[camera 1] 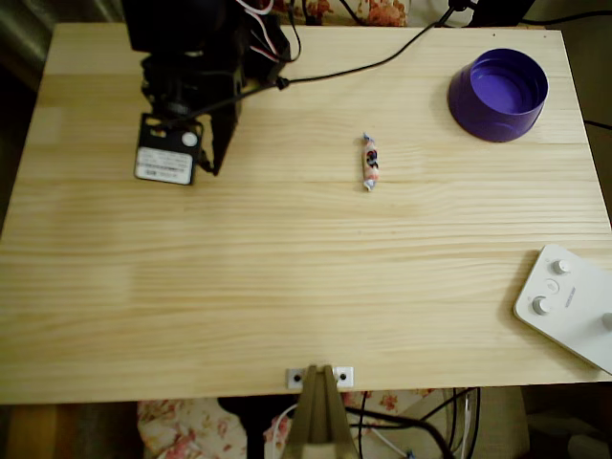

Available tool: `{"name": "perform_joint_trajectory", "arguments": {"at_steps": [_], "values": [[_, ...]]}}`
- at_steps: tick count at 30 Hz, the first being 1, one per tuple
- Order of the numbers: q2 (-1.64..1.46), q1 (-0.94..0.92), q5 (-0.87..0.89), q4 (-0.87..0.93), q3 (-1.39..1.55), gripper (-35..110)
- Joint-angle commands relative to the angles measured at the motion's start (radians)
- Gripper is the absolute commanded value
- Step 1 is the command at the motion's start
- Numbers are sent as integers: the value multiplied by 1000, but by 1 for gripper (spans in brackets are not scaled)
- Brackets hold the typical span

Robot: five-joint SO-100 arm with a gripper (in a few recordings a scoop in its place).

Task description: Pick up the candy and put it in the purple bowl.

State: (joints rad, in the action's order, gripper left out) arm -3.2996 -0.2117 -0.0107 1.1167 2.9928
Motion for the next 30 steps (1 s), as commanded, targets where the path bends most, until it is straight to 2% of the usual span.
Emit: {"name": "perform_joint_trajectory", "arguments": {"at_steps": [1,30], "values": [[0,-21,12,5,-12,-1],[0,-9,-5,5,-12,-1]]}}
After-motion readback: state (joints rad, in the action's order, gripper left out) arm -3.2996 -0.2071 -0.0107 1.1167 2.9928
